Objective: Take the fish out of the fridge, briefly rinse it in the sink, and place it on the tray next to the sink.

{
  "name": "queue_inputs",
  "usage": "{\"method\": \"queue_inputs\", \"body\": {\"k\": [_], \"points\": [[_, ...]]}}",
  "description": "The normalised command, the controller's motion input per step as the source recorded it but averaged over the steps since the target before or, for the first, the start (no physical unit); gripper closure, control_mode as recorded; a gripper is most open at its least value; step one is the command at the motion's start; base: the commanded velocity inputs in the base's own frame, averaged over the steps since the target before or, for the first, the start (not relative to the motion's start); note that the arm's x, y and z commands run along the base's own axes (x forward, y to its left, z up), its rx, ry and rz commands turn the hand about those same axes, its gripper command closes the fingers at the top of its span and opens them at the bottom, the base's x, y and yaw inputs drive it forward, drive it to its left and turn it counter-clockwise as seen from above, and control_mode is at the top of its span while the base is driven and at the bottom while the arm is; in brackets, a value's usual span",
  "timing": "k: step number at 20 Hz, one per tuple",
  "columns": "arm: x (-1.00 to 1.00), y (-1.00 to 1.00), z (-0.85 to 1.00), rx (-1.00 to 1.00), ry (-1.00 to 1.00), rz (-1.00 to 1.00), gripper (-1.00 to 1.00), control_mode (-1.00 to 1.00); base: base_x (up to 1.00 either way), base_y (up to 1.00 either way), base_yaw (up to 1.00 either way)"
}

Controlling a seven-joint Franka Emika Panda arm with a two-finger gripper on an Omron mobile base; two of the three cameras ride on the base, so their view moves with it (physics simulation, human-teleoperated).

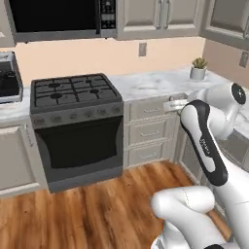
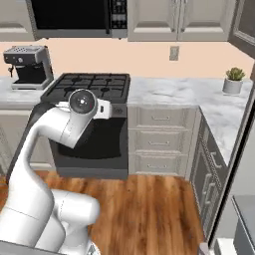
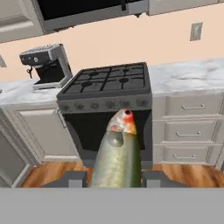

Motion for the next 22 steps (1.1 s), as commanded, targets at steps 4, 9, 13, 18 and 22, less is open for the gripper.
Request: {"method": "queue_inputs", "body": {"k": [4, 9, 13, 18, 22], "points": [[0.00, 0.00, 0.00, 0.00, 0.00, 0.00, 1.00, 1.00, 0.10, 0.07, 0.93], [0.00, 0.00, 0.00, 0.00, 0.00, 0.00, 1.00, 1.00, 0.46, 0.16, 0.80], [0.00, 0.00, 0.00, 0.00, 0.00, 0.00, 1.00, 1.00, 0.79, 0.04, 0.75], [0.00, 0.00, 0.00, 0.00, 0.00, 0.00, 1.00, 1.00, 0.80, 0.00, 0.78], [0.00, 0.00, 0.00, 0.00, 0.00, 0.00, 1.00, 1.00, 0.39, 0.00, 0.93]]}}
